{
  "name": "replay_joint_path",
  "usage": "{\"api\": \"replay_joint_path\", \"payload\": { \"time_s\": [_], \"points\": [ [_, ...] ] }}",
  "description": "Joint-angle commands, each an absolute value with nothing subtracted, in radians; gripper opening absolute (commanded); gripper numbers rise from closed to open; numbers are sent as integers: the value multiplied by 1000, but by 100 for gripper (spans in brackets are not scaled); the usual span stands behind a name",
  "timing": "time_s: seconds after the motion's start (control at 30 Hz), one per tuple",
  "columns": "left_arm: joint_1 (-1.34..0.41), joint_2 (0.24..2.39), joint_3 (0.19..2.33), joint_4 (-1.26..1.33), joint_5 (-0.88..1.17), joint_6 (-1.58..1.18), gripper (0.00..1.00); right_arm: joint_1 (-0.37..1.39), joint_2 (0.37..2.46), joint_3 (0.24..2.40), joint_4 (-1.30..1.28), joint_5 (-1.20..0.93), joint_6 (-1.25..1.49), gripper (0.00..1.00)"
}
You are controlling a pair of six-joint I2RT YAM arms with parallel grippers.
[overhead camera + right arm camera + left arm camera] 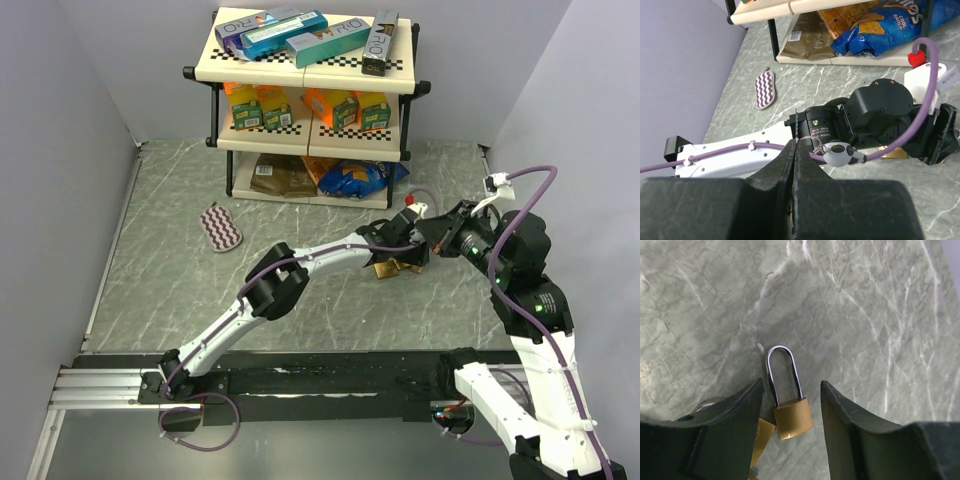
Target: Unlock with the key
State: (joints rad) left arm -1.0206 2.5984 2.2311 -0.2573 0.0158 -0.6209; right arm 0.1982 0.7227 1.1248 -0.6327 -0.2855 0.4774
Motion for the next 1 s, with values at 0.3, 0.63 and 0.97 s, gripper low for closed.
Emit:
{"api": "replay_joint_path", "payload": {
  "time_s": [0.3,0.63,0.97],
  "points": [
    [-1065,2574,2161,-350,-90,-439,47,196,739,1092,-563,-316,495,0],
    [-1100,2554,2118,-377,-126,-428,50,196,756,1080,-545,-333,509,0],
    [-1127,2574,2097,-379,-130,-420,47,196,744,1060,-546,-336,512,0]
  ]
}}
